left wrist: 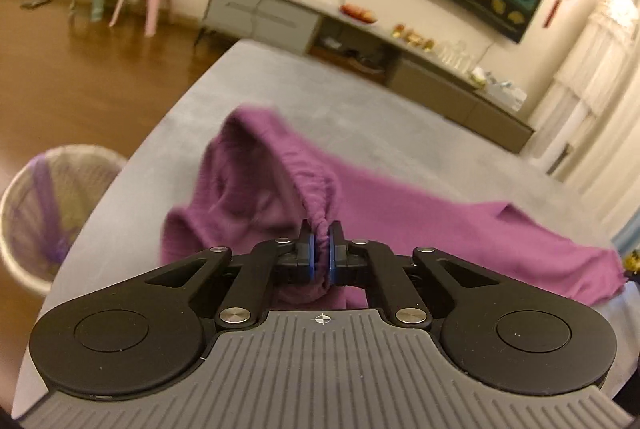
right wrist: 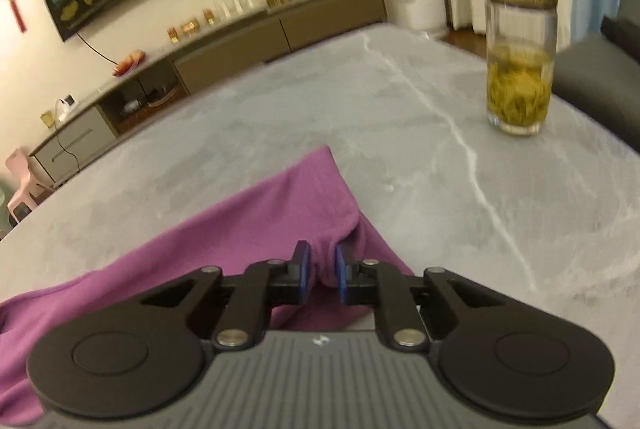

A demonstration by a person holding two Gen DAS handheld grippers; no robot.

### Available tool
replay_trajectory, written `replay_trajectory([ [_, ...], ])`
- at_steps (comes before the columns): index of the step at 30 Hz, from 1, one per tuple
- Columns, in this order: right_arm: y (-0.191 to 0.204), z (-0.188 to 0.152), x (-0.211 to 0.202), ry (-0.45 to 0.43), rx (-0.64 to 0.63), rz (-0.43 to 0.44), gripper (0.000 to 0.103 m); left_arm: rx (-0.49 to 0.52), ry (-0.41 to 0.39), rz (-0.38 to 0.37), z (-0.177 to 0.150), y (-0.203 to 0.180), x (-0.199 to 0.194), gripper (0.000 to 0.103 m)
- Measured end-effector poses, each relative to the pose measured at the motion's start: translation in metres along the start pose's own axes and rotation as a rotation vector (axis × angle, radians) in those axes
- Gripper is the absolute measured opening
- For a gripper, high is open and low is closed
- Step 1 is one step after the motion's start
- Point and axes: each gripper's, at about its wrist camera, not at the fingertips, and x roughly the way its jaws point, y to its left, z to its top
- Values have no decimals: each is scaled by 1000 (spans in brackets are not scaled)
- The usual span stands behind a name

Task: Fold clothes
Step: 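Lift the cuffs with the left gripper while the right gripper grasps the fabric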

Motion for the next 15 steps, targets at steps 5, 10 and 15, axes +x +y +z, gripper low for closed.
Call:
replay_trajectory([
  [5,-3,5,1,0,61,125,18,-111,-62,-52,34,7,2,0],
  [10,21,4,25,115,-33,109,6,-152,-45,-31,58,12,23,0],
  [15,59,67,-1,-60,5,234,6,-386,-127,-2,99,37,37,0],
])
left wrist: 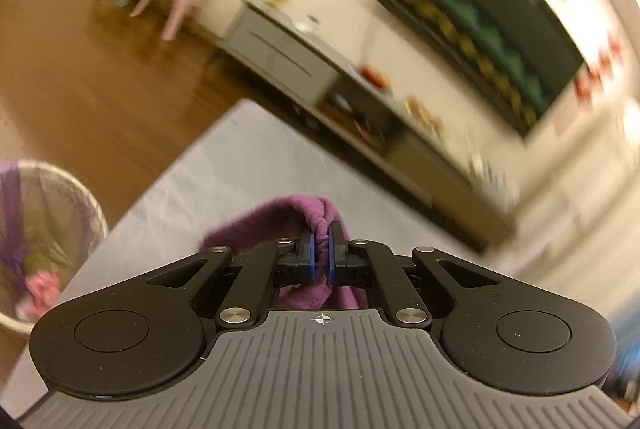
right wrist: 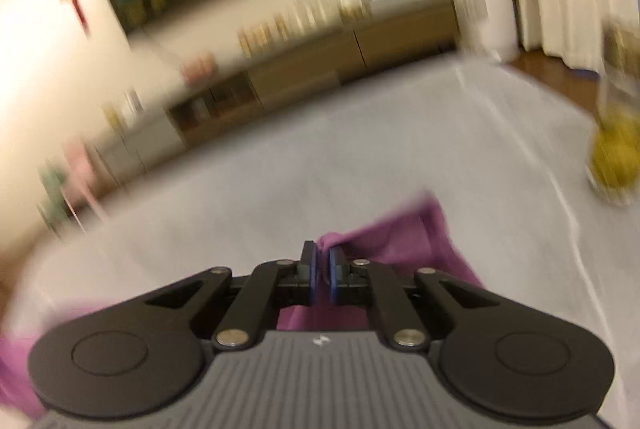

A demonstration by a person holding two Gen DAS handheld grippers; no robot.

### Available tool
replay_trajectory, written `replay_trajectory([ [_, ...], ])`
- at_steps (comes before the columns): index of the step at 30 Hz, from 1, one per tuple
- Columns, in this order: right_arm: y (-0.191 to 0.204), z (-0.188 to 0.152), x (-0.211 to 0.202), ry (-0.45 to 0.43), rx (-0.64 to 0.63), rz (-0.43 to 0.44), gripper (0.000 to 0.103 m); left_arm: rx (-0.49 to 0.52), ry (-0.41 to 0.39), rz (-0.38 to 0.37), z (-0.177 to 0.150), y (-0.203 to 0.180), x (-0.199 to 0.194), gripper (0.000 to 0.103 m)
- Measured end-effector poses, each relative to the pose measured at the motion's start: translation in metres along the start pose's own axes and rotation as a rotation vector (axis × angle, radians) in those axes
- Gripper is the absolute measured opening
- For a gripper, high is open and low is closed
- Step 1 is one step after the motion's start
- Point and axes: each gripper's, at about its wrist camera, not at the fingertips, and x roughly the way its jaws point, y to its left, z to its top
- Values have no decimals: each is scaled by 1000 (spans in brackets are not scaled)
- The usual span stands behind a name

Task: Fold clothes

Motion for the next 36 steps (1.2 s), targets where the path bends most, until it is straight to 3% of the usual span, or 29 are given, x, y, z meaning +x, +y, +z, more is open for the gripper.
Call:
replay_trajectory([
  [2,4,33,4,-47,91,10,6,-103,16,57,13,9,20,0],
  [6,-3,54,38,-9,136,-149,6,8,139,192,9,12,61,0],
  [8,-14,44,54,44,155,-202,6,36,140,219,0,17,55,9],
  [9,-20,36,59,63,162,-215,6,47,137,232,-4,20,51,26],
  [10,-27,28,62,77,175,-223,6,52,123,233,-7,23,42,40],
  [13,-45,9,65,106,219,-231,6,90,79,234,-14,33,9,47],
  [16,-52,-1,65,112,242,-219,6,182,91,228,-24,37,-9,53],
  [19,-57,-11,65,119,263,-208,7,275,154,222,-34,27,0,63],
  [23,-48,-16,71,125,259,-191,7,319,187,207,-40,14,31,73],
  [24,-45,-16,71,125,251,-185,7,335,191,216,-41,12,41,69],
  [26,-40,-13,72,122,228,-173,7,348,175,220,-41,10,49,18],
  [27,-35,-8,72,119,211,-166,7,335,147,207,-38,11,44,0],
  [32,-25,19,31,-49,167,-1,6,227,29,135,-31,30,7,0],
  [34,-29,16,18,-46,115,-18,6,173,38,112,-40,52,-13,0],
  [36,-42,0,19,37,63,-88,6,153,73,108,-51,69,-25,0],
])
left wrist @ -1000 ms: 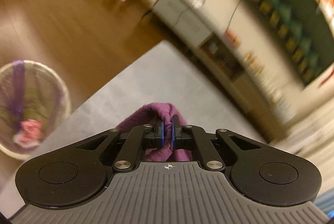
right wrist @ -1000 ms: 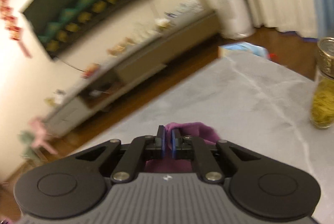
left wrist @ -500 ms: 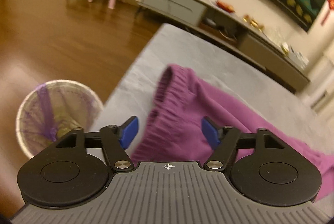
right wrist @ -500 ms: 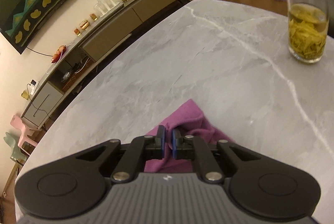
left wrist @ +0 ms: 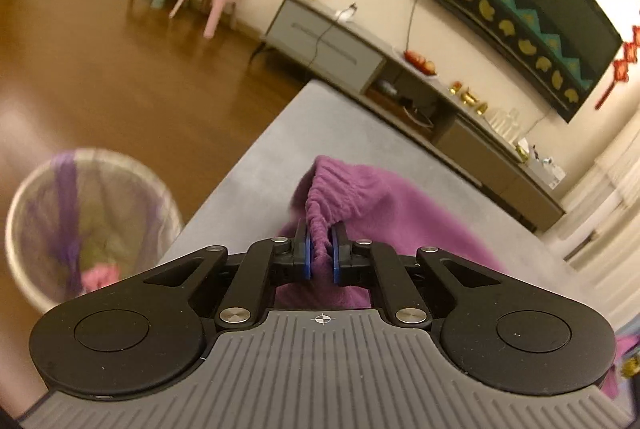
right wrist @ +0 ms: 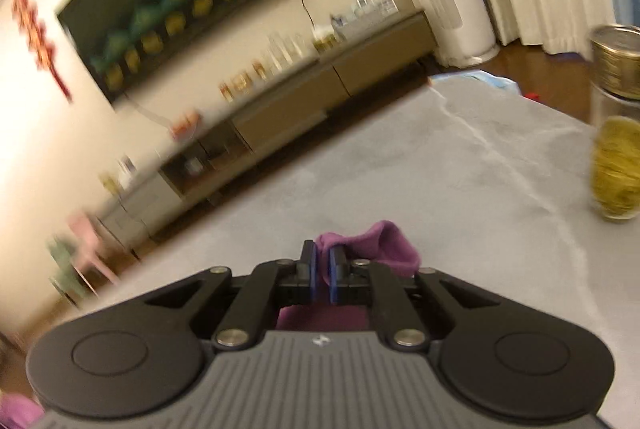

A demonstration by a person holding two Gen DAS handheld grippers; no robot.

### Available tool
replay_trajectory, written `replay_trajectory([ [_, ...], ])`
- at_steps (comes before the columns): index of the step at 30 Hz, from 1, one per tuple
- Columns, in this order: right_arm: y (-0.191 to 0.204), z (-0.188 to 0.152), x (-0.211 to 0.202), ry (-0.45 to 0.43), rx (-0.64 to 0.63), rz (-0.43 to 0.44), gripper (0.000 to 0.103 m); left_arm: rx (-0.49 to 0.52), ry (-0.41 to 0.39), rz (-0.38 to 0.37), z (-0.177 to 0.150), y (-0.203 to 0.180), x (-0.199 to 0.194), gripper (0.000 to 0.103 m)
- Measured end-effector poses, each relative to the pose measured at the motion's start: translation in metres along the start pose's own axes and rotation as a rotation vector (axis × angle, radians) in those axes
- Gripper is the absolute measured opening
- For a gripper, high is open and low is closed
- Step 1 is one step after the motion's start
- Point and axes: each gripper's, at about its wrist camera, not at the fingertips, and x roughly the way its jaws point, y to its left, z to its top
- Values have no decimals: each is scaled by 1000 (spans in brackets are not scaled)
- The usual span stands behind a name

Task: Fold clothes

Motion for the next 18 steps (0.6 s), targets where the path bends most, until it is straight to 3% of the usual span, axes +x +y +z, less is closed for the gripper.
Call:
replay_trajectory([
  [4,-30,-32,11,171,-35,-115,8,8,55,-8,-16,14,-10,2],
  [6,-33,-36,6,181,-48,-133,27,24,37,6,-12,12,-18,8],
  [9,-26,-30,-7,127,-90,-156,43,63,-13,35,3,0,-29,43],
  [10,-20,-23,-7,104,-116,-166,46,79,-27,49,9,-6,-30,50],
  [14,3,4,-1,35,-219,-199,60,139,-29,99,32,-31,-11,66],
  [16,9,16,29,94,-267,-184,70,166,17,100,37,-42,12,75],
  [18,6,20,59,167,-278,-169,73,194,85,99,38,-50,37,75],
])
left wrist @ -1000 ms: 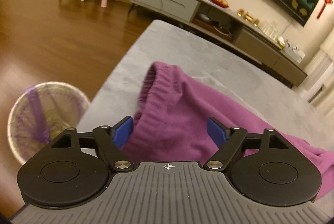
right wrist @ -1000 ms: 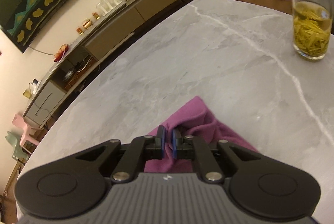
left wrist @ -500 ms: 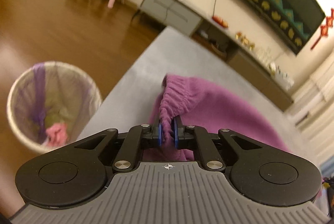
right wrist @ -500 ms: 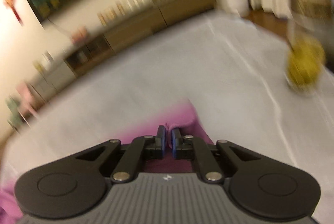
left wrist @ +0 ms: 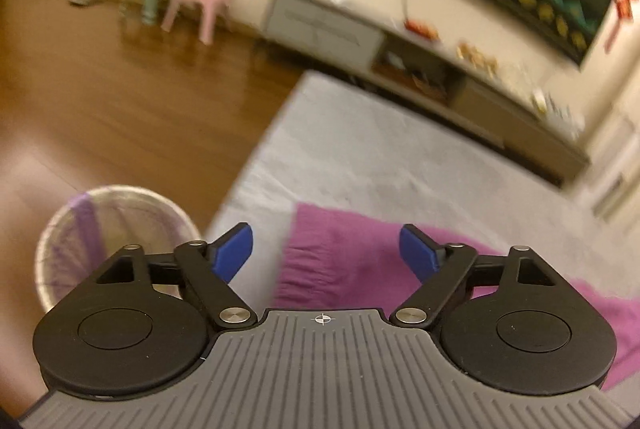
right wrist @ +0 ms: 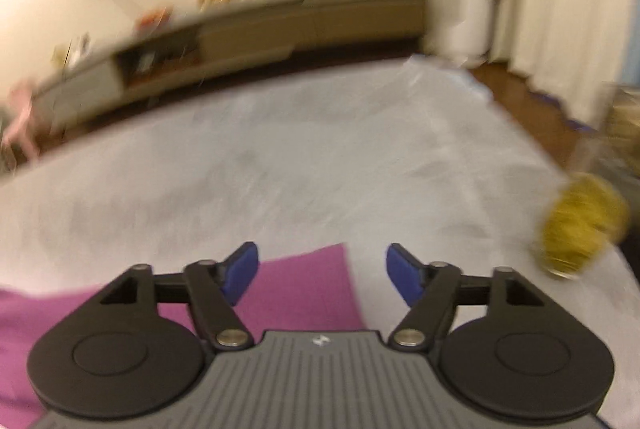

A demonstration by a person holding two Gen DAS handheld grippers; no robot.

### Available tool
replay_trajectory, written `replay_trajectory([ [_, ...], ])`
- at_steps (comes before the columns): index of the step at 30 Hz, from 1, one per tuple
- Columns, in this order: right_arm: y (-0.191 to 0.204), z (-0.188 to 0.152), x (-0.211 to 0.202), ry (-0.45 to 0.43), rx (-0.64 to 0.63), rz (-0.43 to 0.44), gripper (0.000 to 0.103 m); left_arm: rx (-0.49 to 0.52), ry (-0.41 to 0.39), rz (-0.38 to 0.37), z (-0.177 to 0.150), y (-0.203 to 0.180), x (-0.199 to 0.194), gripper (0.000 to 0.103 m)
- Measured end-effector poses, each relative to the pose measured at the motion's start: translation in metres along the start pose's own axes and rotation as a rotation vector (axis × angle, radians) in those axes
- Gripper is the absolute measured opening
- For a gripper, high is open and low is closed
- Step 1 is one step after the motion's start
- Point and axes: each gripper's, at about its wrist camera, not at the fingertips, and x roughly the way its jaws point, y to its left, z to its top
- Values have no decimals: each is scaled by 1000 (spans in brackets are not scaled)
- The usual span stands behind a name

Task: Fold clothes

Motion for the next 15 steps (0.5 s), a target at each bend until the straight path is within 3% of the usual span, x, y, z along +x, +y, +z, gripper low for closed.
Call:
replay_trajectory([
  [1,-1,2,15,38,-2,13,71,17,28,3,0,-5,11,73],
  [2,-2,4,29,76,-4,26,59,35,47,6,0,-11,21,68],
  [3,-3,4,38,95,-7,33,31,53,62,16,-2,-14,29,40],
  [4,-3,4,39,87,-16,37,17,70,77,30,-3,-17,37,14],
  [5,-2,7,35,70,-21,58,7,84,74,34,-3,-21,40,14],
  [8,4,27,-2,-56,-16,155,6,94,2,18,6,-28,31,12],
  [11,7,47,-69,-247,-14,281,6,6,-140,-98,11,-14,-13,12],
  [13,2,43,-115,-374,-56,356,6,-17,-215,-175,3,-3,-45,12],
  [15,-11,20,-139,-424,-133,398,6,-7,-208,-188,-20,10,-60,13],
])
